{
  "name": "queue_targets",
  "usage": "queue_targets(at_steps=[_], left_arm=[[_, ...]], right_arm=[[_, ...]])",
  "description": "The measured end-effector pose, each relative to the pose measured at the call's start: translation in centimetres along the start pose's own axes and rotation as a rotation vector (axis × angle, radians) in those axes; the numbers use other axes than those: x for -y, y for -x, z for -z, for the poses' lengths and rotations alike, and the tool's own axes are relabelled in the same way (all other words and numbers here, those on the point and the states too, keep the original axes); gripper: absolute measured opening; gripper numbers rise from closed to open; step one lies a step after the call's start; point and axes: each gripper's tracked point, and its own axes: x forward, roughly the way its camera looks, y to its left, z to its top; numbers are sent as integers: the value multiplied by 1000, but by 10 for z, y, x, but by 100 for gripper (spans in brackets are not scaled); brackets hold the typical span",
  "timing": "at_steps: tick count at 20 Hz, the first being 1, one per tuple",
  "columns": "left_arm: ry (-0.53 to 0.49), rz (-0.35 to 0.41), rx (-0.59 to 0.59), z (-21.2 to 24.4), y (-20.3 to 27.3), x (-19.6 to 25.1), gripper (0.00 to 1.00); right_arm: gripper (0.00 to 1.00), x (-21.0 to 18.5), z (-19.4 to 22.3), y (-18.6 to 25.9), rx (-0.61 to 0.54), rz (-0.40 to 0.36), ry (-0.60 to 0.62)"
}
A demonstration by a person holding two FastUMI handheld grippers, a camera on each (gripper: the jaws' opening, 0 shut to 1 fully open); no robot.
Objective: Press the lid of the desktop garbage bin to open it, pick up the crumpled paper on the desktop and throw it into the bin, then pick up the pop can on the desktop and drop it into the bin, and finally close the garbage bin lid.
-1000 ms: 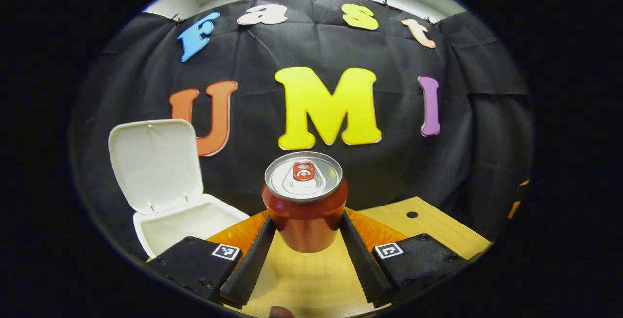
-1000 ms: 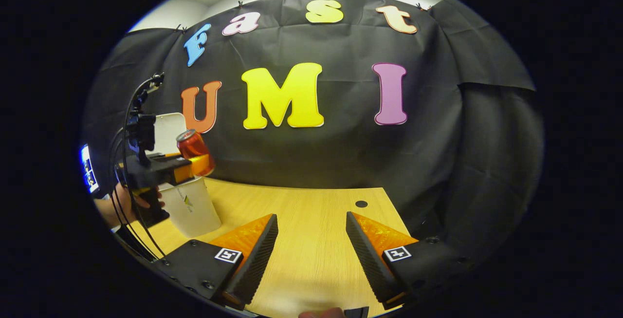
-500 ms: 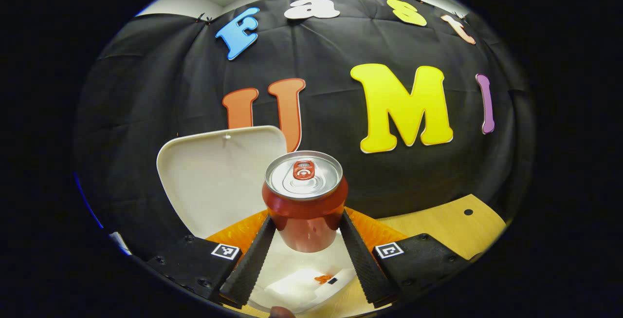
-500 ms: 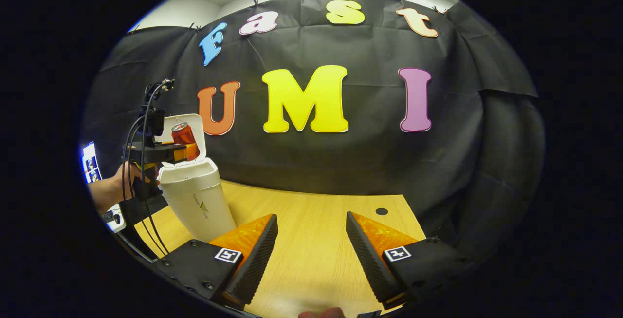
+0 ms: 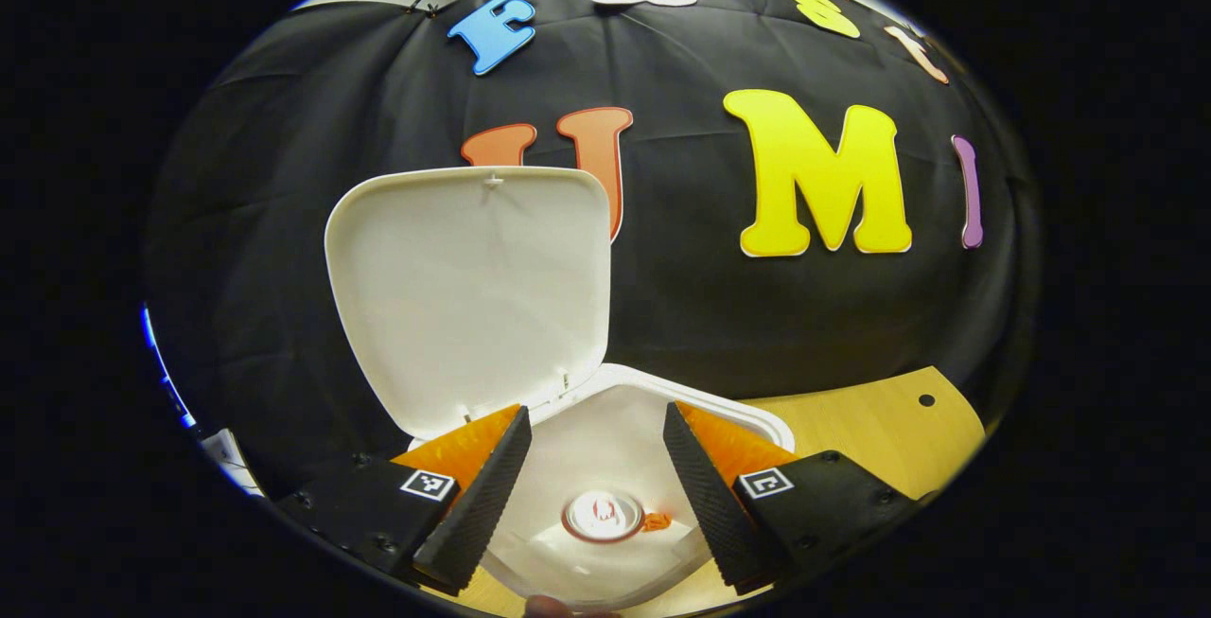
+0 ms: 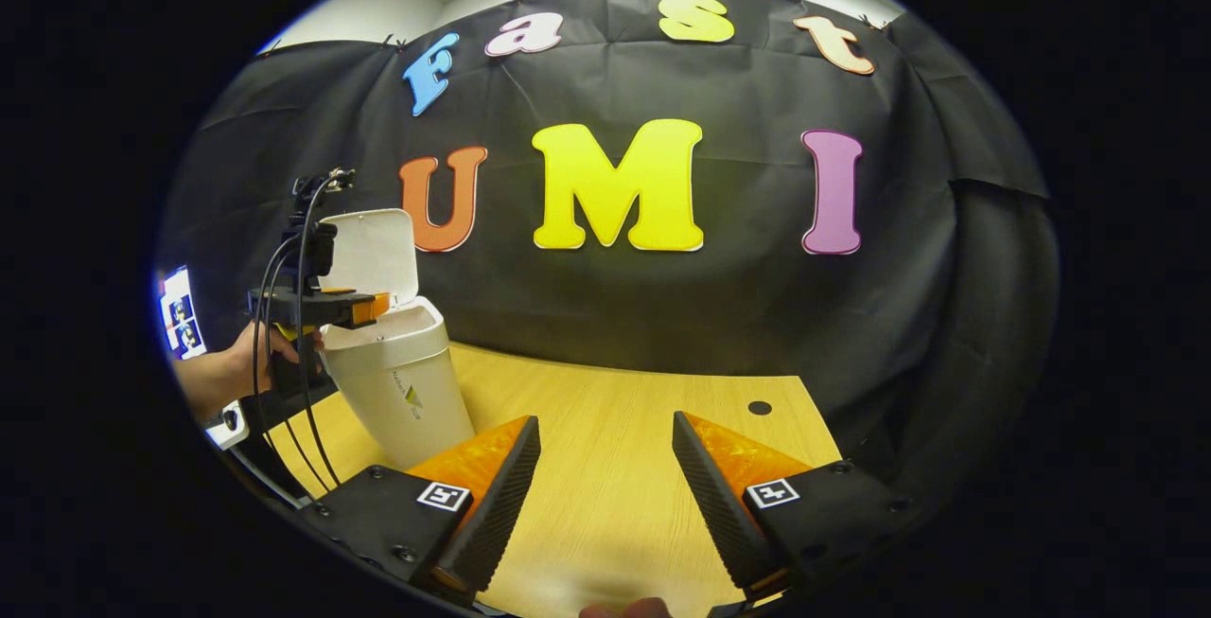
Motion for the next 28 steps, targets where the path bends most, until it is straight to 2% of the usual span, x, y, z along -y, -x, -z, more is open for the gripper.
queue_targets(at_steps=[4,7,9,12,16,22,24,26,28], left_arm=[[14,-43,23,-9,15,1,96],[66,-93,35,-19,31,10,96],[98,-105,60,-30,40,24,96],[64,-174,146,-68,50,26,96],[55,-209,236,-122,45,32,95],[130,-324,290,-181,19,-8,94],[139,-384,300,-199,9,-32,94],[171,-433,282,-207,-7,-52,94],[237,-441,246,-201,-23,-58,94]], right_arm=[[90,-5,0,1,0,-15,13],[88,-6,5,5,-13,-22,11],[90,-1,7,10,-16,-21,9],[90,15,5,15,-16,-6,6],[90,41,0,22,3,30,-12],[90,82,0,22,1,81,-57],[90,92,-3,21,-5,99,-41],[90,100,-10,20,-1,108,-34],[90,104,-16,18,-2,112,-38]])
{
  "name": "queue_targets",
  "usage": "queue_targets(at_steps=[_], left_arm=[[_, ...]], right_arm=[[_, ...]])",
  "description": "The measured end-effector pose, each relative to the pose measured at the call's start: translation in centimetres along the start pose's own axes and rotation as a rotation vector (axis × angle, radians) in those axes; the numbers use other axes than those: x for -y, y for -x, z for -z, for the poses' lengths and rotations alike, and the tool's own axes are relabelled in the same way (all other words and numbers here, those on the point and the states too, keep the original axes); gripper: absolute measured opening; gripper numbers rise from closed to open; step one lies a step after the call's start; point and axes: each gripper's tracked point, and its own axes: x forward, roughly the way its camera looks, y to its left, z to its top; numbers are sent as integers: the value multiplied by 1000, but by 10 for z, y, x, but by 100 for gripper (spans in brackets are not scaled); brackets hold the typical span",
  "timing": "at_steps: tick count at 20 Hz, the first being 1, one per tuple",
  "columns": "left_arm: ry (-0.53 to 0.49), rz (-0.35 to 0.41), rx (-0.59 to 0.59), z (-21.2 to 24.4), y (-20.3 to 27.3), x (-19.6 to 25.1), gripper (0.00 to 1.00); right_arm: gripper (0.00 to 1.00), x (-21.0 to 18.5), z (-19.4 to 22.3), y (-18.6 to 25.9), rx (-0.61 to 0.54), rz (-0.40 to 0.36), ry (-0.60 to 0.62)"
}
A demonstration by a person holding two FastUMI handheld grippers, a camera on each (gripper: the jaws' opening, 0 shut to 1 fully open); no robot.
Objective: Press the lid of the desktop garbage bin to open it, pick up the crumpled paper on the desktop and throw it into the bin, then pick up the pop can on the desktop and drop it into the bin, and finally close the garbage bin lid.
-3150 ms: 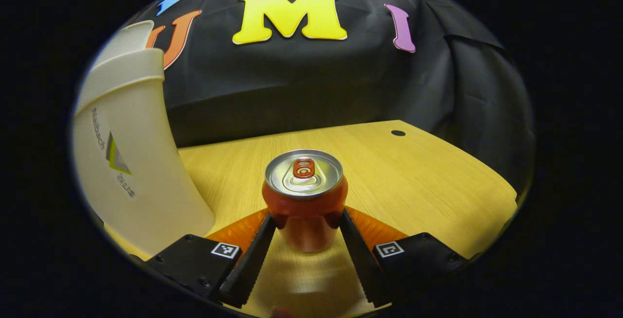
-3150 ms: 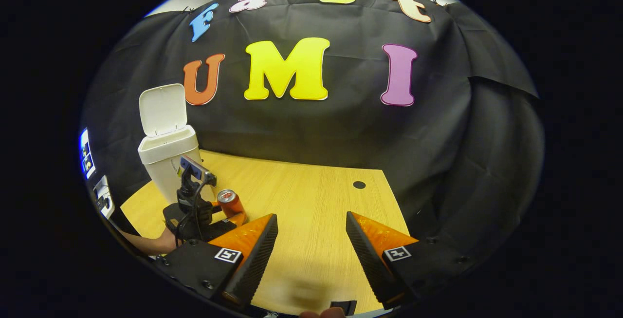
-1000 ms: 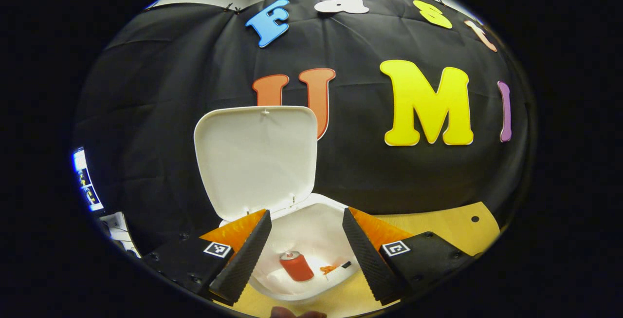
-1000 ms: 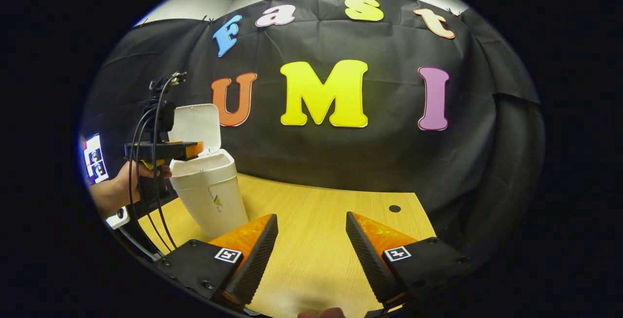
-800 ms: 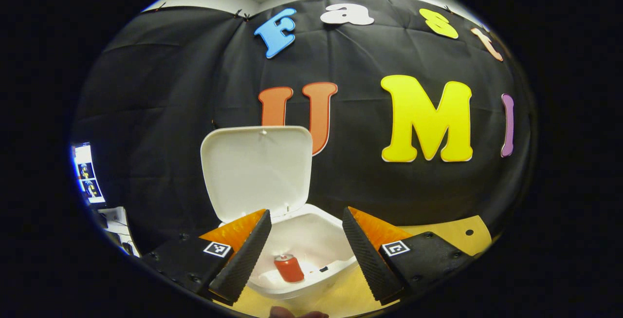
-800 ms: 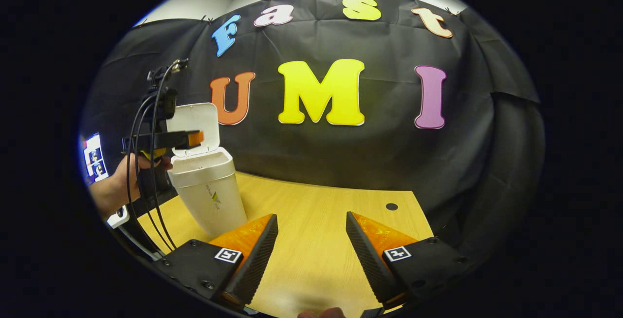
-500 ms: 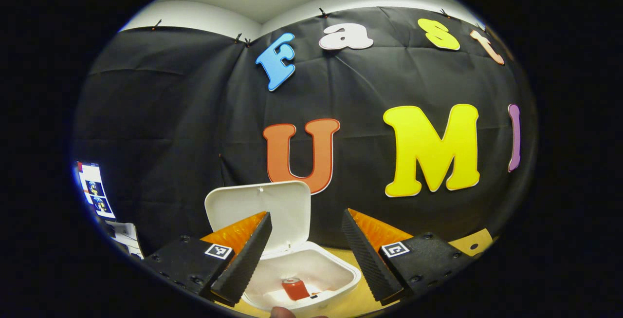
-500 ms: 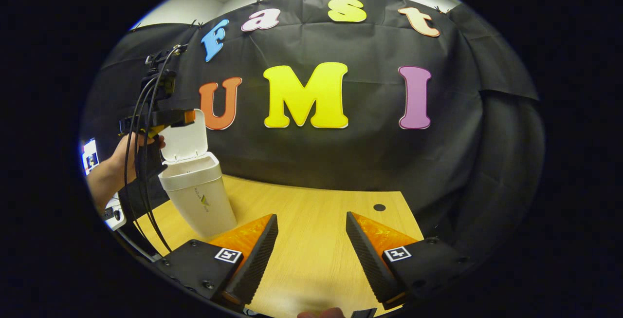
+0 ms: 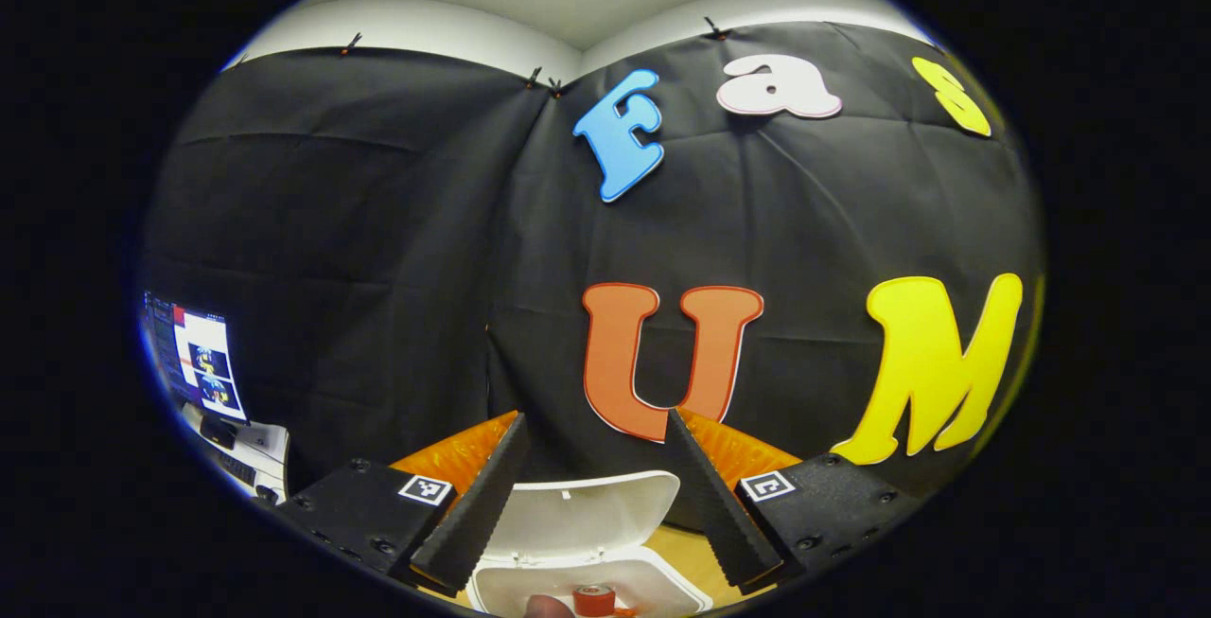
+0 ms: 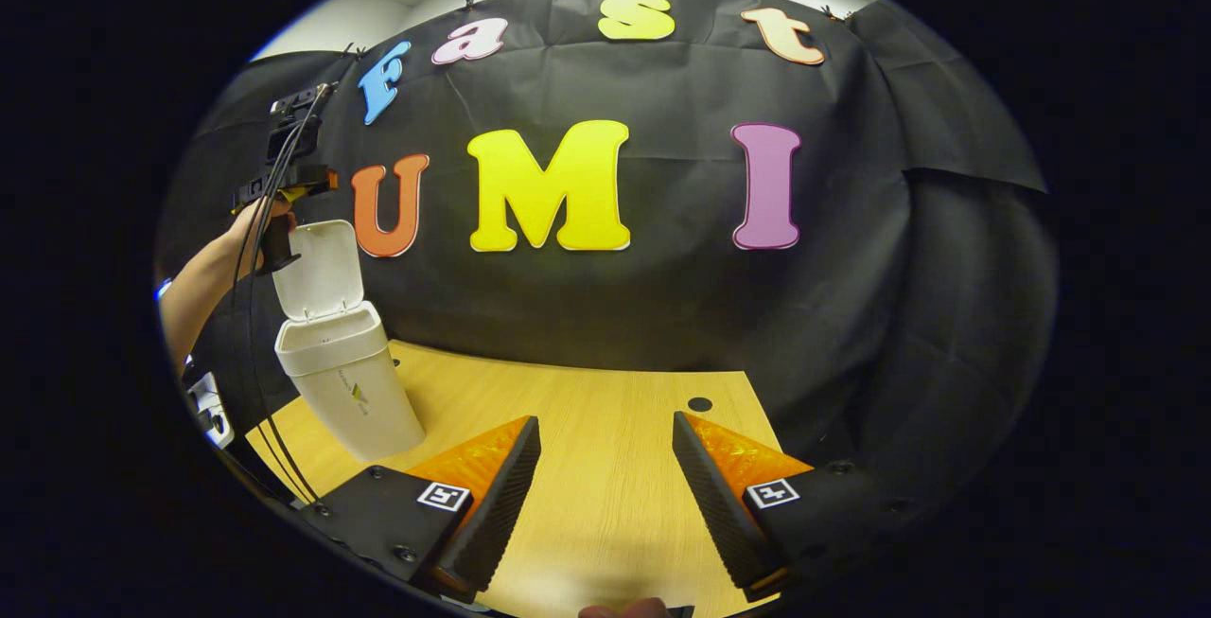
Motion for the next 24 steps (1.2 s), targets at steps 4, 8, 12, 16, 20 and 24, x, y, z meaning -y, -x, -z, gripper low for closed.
queue_targets(at_steps=[4,8,12,16,20,24], left_arm=[[-18,-103,-95,18,-22,-21,94],[-45,-153,-216,56,-29,-26,94],[-40,-136,-219,55,-12,-18,93],[-49,-99,-206,64,22,-8,94],[-50,-67,-236,94,70,8,94],[-43,-34,-250,129,100,14,94]], right_arm=[[90,0,-8,-2,16,1,-11],[90,4,-4,-3,9,9,-15],[90,10,3,-3,2,9,-23],[90,-1,5,-3,0,-33,-27],[90,-11,10,-1,-9,-83,6],[90,-13,20,4,-40,-103,32]])
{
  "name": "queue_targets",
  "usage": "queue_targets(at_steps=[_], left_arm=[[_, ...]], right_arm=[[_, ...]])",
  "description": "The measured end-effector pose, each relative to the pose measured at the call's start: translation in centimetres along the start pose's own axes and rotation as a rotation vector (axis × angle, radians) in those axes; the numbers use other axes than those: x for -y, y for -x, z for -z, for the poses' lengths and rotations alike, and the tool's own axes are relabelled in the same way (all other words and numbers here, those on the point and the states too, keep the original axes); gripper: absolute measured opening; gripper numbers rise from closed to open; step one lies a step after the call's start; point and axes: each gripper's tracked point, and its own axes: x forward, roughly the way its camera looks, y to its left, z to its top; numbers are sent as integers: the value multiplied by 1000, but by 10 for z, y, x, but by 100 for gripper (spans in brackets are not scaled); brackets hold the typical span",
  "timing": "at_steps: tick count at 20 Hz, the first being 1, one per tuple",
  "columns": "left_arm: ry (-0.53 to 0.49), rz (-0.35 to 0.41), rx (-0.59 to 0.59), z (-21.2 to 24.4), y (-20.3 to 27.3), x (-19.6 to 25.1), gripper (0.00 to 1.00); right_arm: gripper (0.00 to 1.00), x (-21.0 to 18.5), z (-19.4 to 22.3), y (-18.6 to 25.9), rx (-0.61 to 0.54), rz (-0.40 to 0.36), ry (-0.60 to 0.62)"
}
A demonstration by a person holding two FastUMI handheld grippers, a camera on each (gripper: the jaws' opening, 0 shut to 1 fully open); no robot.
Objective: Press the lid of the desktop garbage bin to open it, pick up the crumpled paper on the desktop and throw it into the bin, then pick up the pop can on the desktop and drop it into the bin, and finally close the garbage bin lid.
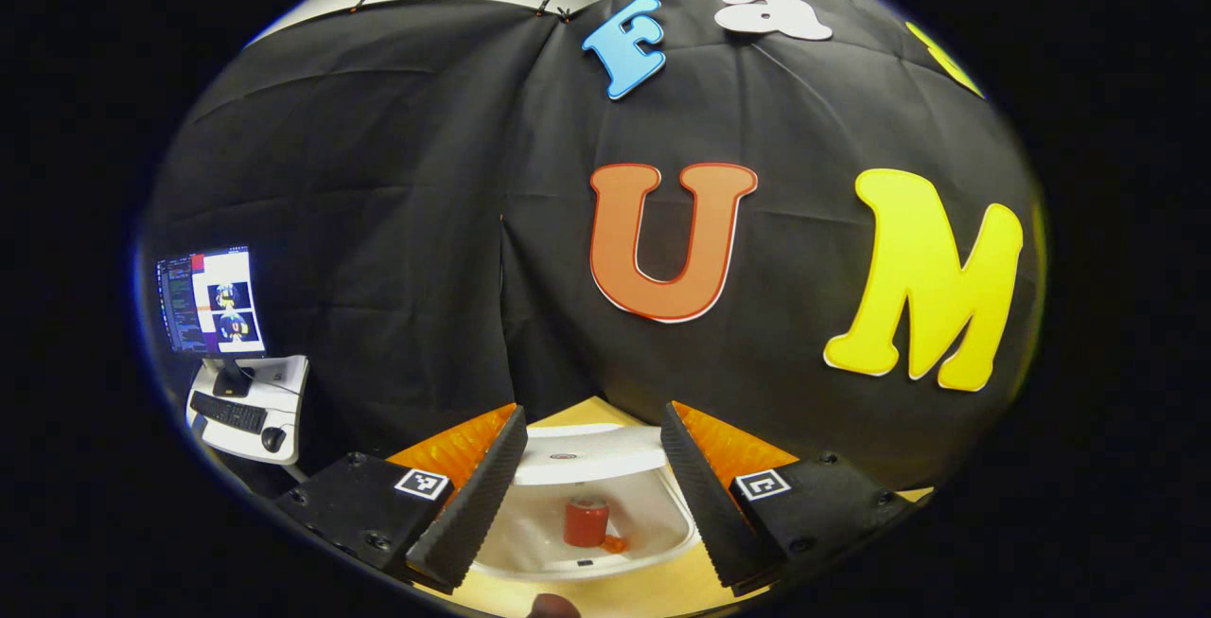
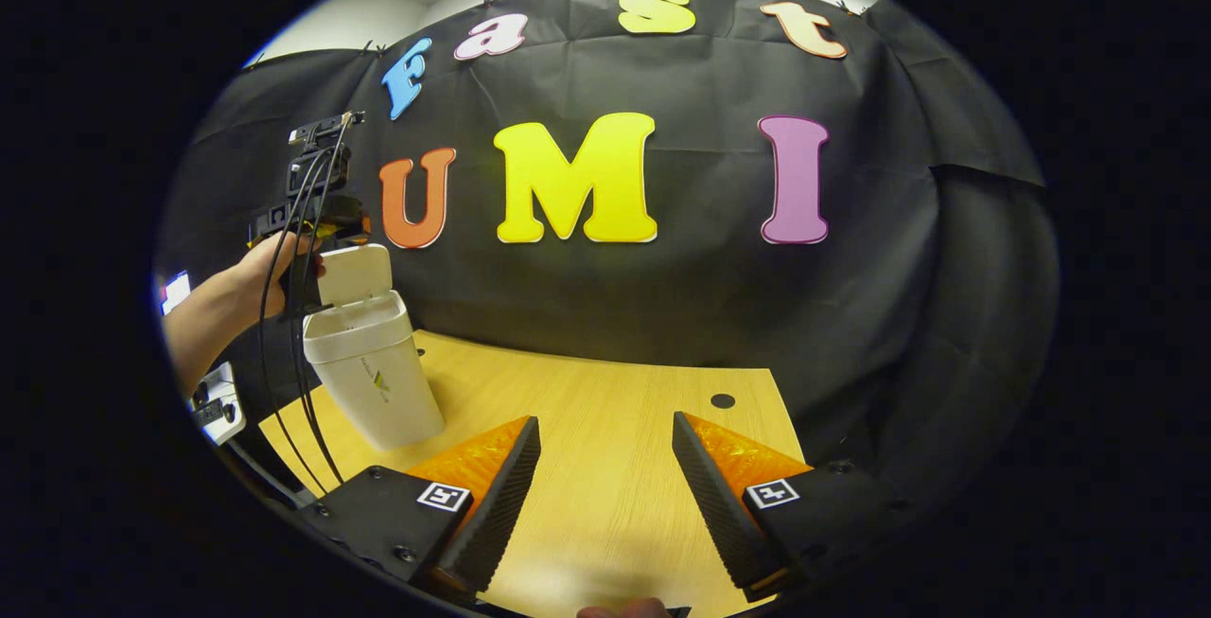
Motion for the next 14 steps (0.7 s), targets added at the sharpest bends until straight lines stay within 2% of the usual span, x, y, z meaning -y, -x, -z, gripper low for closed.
queue_targets(at_steps=[3,7,12,14], left_arm=[[-38,25,-20,28,5,6,94],[-39,40,-74,66,6,7,93],[-62,42,-125,97,3,4,93],[-92,40,-100,97,3,4,92]], right_arm=[[90,3,7,3,-26,5,4],[90,1,7,9,-33,10,17],[90,-1,13,8,-48,14,16],[90,-5,16,8,-56,10,4]])
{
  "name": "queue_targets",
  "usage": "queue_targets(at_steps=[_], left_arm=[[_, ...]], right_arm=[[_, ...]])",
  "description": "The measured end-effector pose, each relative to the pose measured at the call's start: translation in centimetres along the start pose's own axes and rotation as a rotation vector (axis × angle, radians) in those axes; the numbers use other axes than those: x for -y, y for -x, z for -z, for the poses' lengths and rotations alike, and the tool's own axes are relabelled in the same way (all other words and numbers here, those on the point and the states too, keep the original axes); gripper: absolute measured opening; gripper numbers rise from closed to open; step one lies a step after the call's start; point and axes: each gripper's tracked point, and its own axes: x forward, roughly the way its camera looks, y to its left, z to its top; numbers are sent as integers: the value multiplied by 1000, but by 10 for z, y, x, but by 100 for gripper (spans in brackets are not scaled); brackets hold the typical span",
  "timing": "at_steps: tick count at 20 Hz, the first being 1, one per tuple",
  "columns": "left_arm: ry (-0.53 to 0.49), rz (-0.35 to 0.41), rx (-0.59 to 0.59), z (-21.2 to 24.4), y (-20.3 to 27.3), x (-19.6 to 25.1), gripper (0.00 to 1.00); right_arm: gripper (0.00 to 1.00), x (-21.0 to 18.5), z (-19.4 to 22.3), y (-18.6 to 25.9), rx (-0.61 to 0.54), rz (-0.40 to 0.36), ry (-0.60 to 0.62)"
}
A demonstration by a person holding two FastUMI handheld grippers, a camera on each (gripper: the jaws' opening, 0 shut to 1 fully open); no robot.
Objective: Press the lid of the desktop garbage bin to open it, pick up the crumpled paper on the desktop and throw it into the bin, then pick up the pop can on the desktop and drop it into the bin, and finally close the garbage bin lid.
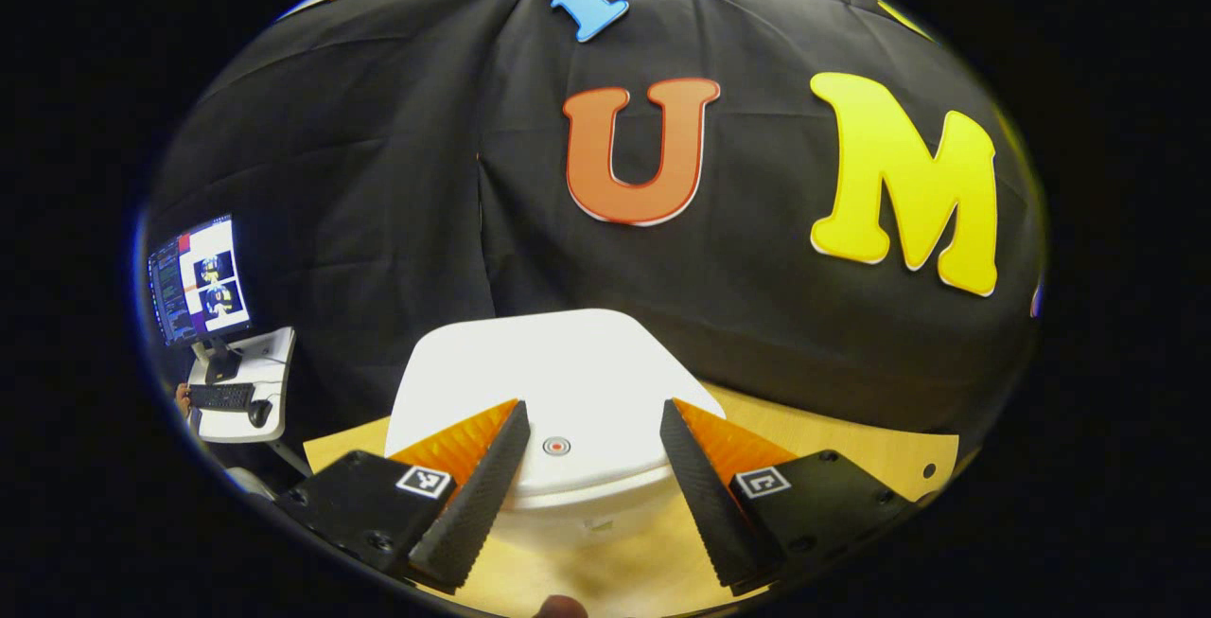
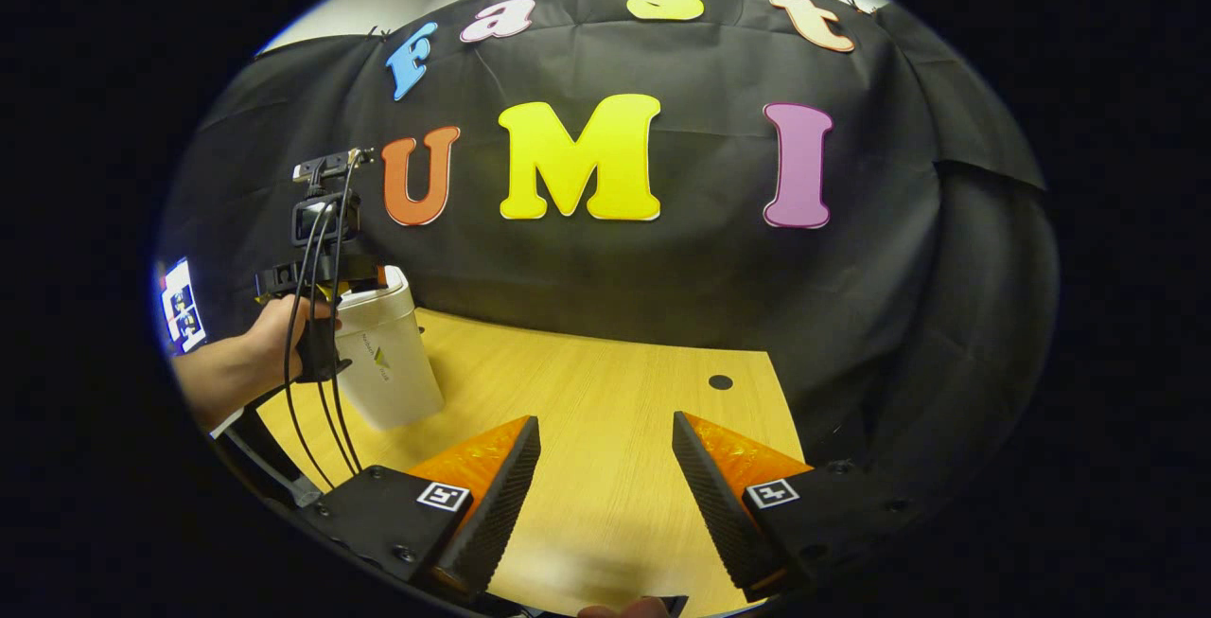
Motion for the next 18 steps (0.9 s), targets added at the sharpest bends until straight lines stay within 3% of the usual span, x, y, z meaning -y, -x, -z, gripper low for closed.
queue_targets(at_steps=[9,15,18], left_arm=[[-24,17,65,11,2,0,91],[-199,53,173,-6,3,3,90],[-152,122,187,-10,7,8,91]], right_arm=[[90,-2,16,-10,-23,4,-44],[90,7,10,-14,-4,38,-64],[90,6,5,-11,13,51,-58]])
